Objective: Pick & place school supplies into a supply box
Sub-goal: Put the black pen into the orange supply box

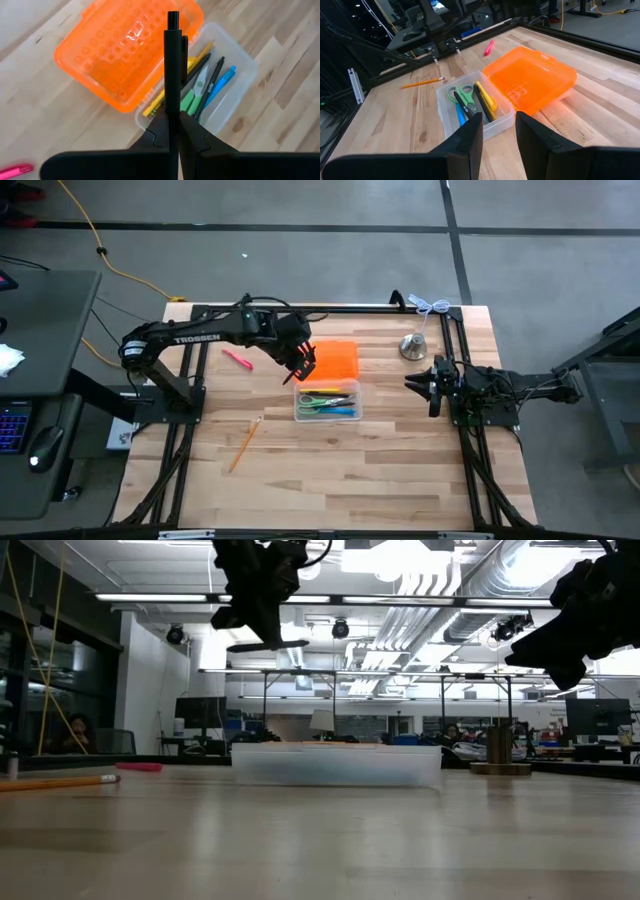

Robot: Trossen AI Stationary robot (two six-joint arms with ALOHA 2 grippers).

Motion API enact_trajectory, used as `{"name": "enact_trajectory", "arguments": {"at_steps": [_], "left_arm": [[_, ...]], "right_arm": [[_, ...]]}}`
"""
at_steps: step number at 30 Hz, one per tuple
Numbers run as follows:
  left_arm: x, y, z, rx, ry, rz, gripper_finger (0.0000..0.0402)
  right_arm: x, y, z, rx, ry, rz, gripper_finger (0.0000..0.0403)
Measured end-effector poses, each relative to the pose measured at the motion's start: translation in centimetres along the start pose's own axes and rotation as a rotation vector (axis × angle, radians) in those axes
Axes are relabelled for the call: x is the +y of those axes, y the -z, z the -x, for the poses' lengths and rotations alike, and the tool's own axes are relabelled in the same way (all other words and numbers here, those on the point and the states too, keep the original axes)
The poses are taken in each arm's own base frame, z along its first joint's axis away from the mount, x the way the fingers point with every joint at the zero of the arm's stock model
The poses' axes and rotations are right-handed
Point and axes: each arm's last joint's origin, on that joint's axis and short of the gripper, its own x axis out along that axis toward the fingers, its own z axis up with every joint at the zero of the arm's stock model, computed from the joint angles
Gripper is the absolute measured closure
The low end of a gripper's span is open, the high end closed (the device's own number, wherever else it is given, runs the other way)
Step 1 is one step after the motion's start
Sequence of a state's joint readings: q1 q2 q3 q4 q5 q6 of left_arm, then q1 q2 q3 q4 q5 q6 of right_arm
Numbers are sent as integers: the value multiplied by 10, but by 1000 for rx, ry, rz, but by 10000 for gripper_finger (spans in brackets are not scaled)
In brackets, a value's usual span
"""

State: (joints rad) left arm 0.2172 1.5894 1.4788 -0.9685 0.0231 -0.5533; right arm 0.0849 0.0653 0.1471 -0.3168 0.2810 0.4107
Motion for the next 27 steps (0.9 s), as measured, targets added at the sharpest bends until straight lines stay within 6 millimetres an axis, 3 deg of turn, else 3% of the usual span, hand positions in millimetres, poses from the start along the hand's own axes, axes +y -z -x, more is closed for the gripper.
{"name": "enact_trajectory", "arguments": {"at_steps": [14,27], "left_arm": [[-24,16,1,10,16,-182,362],[-40,-1,41,-110,68,-297,362]], "right_arm": [[0,0,0,0,0,0,308],[0,0,0,0,0,-19,308]]}}
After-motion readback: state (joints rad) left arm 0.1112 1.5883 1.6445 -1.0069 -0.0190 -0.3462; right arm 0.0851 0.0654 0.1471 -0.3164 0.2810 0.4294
